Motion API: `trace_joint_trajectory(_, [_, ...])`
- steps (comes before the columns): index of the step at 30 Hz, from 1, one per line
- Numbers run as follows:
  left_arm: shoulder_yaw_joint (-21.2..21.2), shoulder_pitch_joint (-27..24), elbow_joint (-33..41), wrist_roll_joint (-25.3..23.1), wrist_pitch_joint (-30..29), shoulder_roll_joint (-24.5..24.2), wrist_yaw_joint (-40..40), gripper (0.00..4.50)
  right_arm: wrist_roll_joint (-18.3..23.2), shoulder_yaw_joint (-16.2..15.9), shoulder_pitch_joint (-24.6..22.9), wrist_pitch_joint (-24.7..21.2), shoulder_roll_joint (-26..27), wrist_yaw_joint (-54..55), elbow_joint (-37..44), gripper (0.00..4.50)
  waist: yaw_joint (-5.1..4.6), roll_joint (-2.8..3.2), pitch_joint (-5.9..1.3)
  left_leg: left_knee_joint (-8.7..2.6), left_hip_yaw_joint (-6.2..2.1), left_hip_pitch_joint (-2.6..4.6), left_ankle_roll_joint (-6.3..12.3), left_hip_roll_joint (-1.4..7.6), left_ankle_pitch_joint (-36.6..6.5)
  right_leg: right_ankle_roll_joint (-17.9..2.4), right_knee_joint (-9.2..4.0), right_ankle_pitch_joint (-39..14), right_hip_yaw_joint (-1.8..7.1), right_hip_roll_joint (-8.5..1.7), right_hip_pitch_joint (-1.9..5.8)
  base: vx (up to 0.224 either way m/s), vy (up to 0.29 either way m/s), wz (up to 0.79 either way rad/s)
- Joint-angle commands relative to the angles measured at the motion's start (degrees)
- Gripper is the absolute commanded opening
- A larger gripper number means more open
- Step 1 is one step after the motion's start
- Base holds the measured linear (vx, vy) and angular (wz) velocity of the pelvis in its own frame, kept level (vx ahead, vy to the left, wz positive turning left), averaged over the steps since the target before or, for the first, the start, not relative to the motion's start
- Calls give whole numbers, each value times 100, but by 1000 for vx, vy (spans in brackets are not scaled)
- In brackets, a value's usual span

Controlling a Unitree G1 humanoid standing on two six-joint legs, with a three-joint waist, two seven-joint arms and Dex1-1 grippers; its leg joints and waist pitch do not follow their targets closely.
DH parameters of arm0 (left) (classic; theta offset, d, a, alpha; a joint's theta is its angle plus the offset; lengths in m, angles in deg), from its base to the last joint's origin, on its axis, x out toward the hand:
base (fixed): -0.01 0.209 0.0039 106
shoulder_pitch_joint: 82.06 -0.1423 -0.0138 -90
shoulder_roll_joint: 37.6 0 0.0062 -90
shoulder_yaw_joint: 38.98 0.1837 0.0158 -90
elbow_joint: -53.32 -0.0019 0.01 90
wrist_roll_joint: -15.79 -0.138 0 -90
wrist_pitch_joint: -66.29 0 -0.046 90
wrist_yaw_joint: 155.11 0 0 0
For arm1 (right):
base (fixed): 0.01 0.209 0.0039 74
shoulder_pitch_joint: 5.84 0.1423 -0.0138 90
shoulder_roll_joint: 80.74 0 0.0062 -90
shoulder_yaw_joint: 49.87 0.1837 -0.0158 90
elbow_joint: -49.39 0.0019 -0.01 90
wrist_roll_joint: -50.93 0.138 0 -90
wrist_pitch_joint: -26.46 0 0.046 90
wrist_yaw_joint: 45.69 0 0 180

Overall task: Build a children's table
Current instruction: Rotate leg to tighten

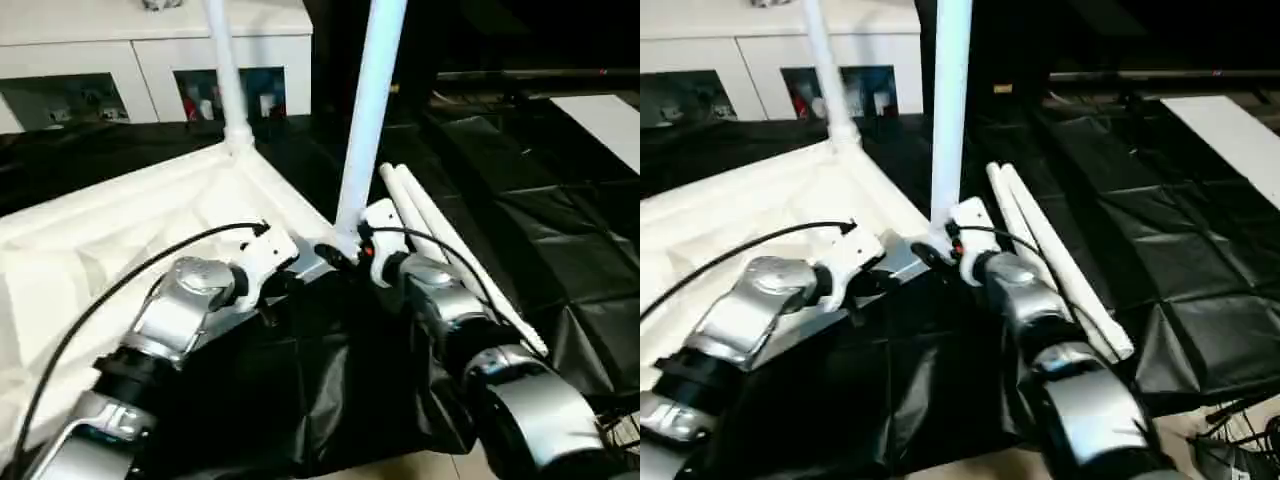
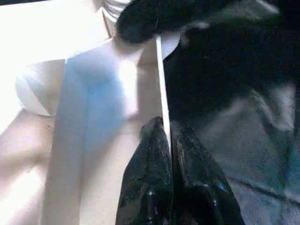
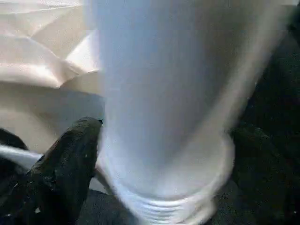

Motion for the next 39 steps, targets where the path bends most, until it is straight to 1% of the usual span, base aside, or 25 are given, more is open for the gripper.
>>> trace_joint_trajectory(1, [175, -199, 44, 111, 304, -83, -416, 0, 34, -63, -108, 56, -188, -468, 417, 424, -52, 0, -337, -205, -14, 173, 585, 157, -41, -1209, -214, 1971, 225, -258, 225, 0, 0, 0])
trace_joint_trajectory(2, [116, -281, 130, 282, 606, -138, -661, 0, 122, -80, -238, 31, -322, -776, 696, 424, -47, 3, -331, -209, -16, 176, 583, 165, -68, -1198, -220, 1926, 229, -264, 225, 0, 0, 0])
trace_joint_trajectory(3, [47, -381, 254, 461, 840, -202, -896, 0, 227, -114, -408, -13, -484, -1156, 1047, 424, -32, -8, -341, -194, -19, 176, 605, 172, -79, -1174, -210, 1952, 230, -268, 238, 0, 0, 0])
trace_joint_trajectory(4, [47, -409, 299, 469, 851, -230, -916, 0, 259, -141, -481, -38, -551, -1297, 1181, 424, -31, -35, -354, -167, -14, 182, 661, 178, -2, -1153, -188, 2105, 229, -245, 238, 0, 0, 0])
trace_joint_trajectory(5, [53, -419, 321, 451, 810, -247, -896, 0, 271, -158, -519, -54, -586, -1366, 1249, 424, -26, -26, -351, -167, -16, 183, 673, 183, 54, -1172, -172, 2161, 227, -247, 225, 0, 0, 0])
trace_joint_trajectory(6, [73, -436, 314, 438, 951, -279, -920, 0, 303, -192, -587, -64, -650, -1510, 1365, 424, -28, -26, -339, -164, -8, 181, 708, 174, 31, -1208, -182, 2083, 229, -252, 209, 0, 0, 0])
trace_joint_trajectory(7, [88, -447, 302, 433, 1074, -299, -944, 0, 324, -214, -630, -68, -689, -1601, 1437, 424, -33, -28, -335, -168, -1, 180, 695, 171, -63, -1255, -189, 1900, 237, -267, 207, 0, 0, 0])
trace_joint_trajectory(8, [89, -463, 300, 451, 1133, -314, -978, 0, 369, -278, -717, -114, -762, -1824, 1573, 424, -34, -45, -319, -175, 0, 168, 696, 171, -146, -1260, -206, 1762, 242, -272, 209, 0, 0, 0])
trace_joint_trajectory(9, [75, -479, 293, 489, 1190, -321, -1017, 0, 395, -369, -834, -136, -850, -2068, 1747, 424, -33, -47, -311, -184, -1, 174, 662, 185, -291, -1262, -217, 1500, 253, -285, 209, 0, 0, 0])
trace_joint_trajectory(10, [49, -493, 296, 547, 1225, -324, -1073, 0, 389, -501, -979, -153, -963, -2348, 1945, 424, -27, -64, -301, -184, 3, 175, 646, 188, -372, -1235, -237, 1319, 264, -283, 214, 0, 0, 0])
trace_joint_trajectory(11, [44, -495, 299, 558, 1228, -325, -1083, 0, 384, -527, -1005, -155, -985, -2398, 1980, 424, -27, -64, -301, -184, 3, 175, 646, 188, -372, -1235, -237, 1319, 264, -283, 214, 0, 0, 0])
trace_joint_trajectory(12, [32, -494, 292, 583, 1250, -332, -1103, 0, 353, -576, -1069, -153, -1028, -2498, 2070, 424, -32, -71, -287, -195, 4, 155, 614, 180, -454, -1218, -246, 1089, 276, -295, 217, 0, 0, 0])
trace_joint_trajectory(13, [18, -494, 273, 618, 1335, -353, -1159, 0, 304, -629, -1134, -145, -1066, -2583, 2151, 424, -34, -86, -284, -200, 8, 166, 580, 182, -519, -1229, -260, 936, 284, -298, 204, 0, 0, 0])
trace_joint_trajectory(15, [-4, -512, 248, 642, 1446, -389, -1239, 0, 254, -640, -1206, -212, -1093, -2597, 2286, 424, -45, -74, -282, -204, 6, 176, 546, 187, -540, -1278, -256, 837, 292, -292, 189, 0, 0, 0])
trace_joint_trajectory(17, [-10, -530, 251, 642, 1484, -426, -1296, 0, 247, -612, -1203, -263, -1079, -2575, 2306, 424, -53, -93, -282, -197, 12, 167, 554, 176, -482, -1301, -242, 860, 301, -281, 192, 0, 0, 0])
trace_joint_trajectory(20, [-2, -553, 276, 647, 1492, -465, -1350, 0, 287, -564, -1169, -326, -1053, -2511, 2316, 424, -47, -82, -288, -185, 25, 190, 582, 181, -443, -1327, -225, 918, 319, -274, 160, 0, 0, 0])
trace_joint_trajectory(24, [14, -600, 306, 655, 1499, -509, -1433, 0, 373, -562, -1182, -420, -1062, -2514, 2422, 424, -45, -88, -295, -167, 37, 183, 631, 170, -350, -1353, -203, 1074, 324, -265, 157, 0, 0, 0])
trace_joint_trajectory(29, [20, -622, 307, 646, 1518, -539, -1472, 0, 305, -634, -1221, -402, -1095, -2594, 2462, 424, -37, -105, -297, -145, 51, 175, 696, 161, -299, -1358, -191, 1136, 330, -262, 153, 0, 0, 0])
trace_joint_trajectory(30, [18, -618, 296, 641, 1528, -544, -1476, 0, 296, -635, -1225, -418, -1092, -2595, 2467, 398, -32, -103, -296, -143, 53, 174, 699, 161, -294, -1357, -188, 1125, 332, -264, 153, 0, 0, 0])
trace_joint_trajectory(33, [10, -602, 270, 634, 1547, -549, -1484, 0, 313, -619, -1209, -479, -1062, -2576, 2439, 398, -32, -118, -297, -128, 59, 158, 702, 153, -277, -1337, -176, 1111, 340, -259, 150, 0, 0, 0])
trace_joint_trajectory(36, [16, -580, 247, 629, 1552, -540, -1481, 0, 288, -613, -1167, -476, -1042, -2518, 2371, 361, -34, -114, -280, -137, 65, 170, 650, 163, -438, -1338, -193, 866, 352, -264, 126, 0, 0, 0])
trace_joint_trajectory(38, [27, -574, 237, 633, 1562, -542, -1482, 0, 273, -620, -1153, -472, -1037, -2507, 2340, 350, -37, -103, -271, -148, 61, 173, 591, 171, -542, -1335, -203, 689, 355, -268, 119, 0, 0, 0])
trace_joint_trajectory(39, [34, -569, 231, 631, 1562, -545, -1485, 0, 249, -632, -1145, -456, -1040, -2498, 2322, 328, -38, -99, -264, -157, 60, 182, 551, 177, -619, -1332, -211, 589, 356, -267, 110, 0, 0, 0])
